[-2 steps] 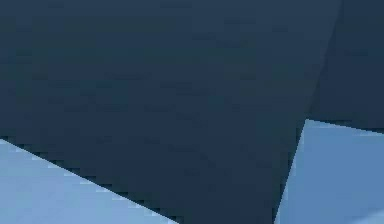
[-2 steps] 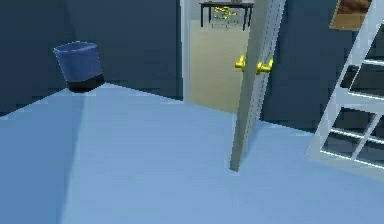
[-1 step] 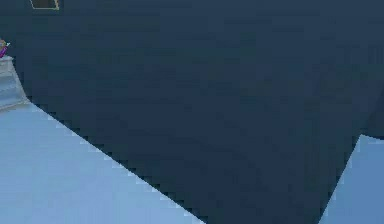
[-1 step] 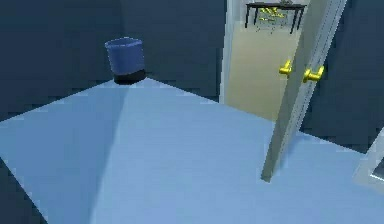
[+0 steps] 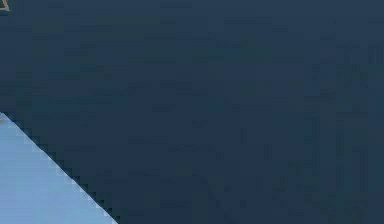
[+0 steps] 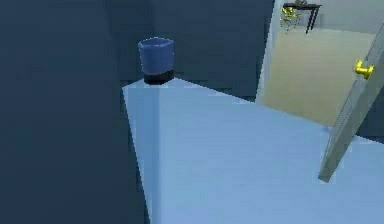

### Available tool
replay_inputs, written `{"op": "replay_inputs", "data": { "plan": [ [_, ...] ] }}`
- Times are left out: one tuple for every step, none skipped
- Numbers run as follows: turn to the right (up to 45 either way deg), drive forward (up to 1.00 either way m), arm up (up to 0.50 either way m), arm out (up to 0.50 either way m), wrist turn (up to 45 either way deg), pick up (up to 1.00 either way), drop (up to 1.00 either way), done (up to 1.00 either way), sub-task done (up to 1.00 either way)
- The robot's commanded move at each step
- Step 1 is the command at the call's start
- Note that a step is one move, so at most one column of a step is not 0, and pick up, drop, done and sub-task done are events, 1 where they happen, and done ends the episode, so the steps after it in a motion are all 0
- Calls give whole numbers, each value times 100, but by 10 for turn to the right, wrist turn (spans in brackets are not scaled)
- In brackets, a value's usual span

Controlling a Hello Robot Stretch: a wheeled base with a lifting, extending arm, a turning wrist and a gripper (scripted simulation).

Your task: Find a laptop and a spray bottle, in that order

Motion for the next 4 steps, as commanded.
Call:
{"op": "replay_inputs", "data": {
  "plan": [
    [-450, 0, 0, 0, 0, 0, 0, 0, 0],
    [-90, 0, 0, 0, 0, 0, 0, 0, 0],
    [0, 100, 0, 0, 0, 0, 0, 0, 0],
    [0, 100, 0, 0, 0, 0, 0, 0, 0]
  ]
}}
